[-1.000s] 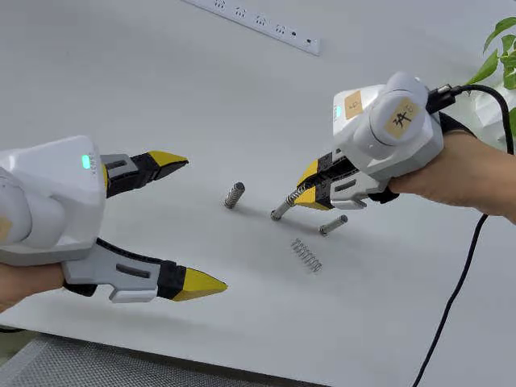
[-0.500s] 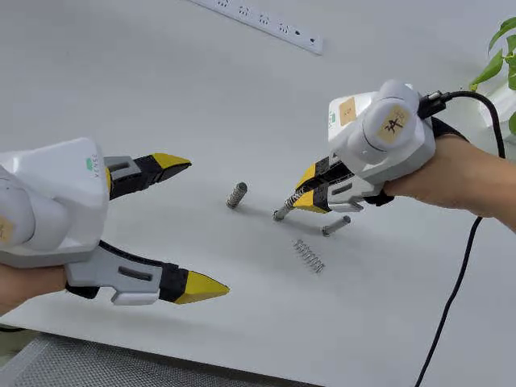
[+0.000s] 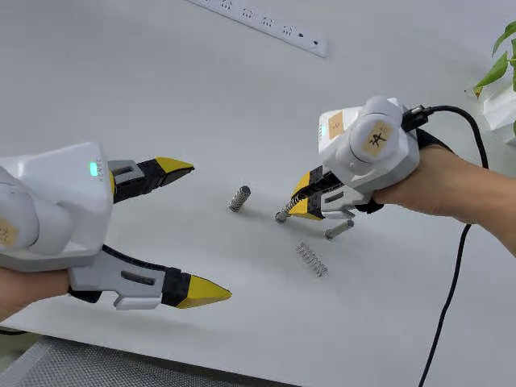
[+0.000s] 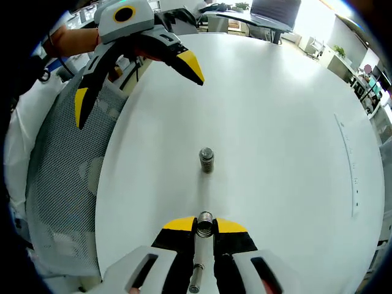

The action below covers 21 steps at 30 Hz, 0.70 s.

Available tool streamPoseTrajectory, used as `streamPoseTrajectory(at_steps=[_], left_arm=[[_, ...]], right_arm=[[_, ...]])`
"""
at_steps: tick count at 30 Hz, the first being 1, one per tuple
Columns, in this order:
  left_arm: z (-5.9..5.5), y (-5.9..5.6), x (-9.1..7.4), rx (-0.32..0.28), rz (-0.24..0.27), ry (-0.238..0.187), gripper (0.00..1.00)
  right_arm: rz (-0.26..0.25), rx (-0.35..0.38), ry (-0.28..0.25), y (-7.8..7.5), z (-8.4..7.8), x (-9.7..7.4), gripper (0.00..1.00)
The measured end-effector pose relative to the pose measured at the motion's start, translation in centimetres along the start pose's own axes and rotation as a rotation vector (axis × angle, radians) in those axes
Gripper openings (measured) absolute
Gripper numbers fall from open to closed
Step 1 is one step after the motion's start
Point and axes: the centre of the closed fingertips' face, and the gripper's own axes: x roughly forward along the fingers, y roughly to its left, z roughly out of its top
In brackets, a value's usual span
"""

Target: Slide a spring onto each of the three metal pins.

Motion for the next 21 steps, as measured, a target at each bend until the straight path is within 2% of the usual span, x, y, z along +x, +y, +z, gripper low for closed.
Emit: streamPoseTrajectory(at_steps=[21], left_arm=[[0.0,0.1,-0.1,-0.005,0.002,0.000,0.90]], right_arm=[[0.008,-0.034,0.039,0.1,-0.6,1.3,0.07]])
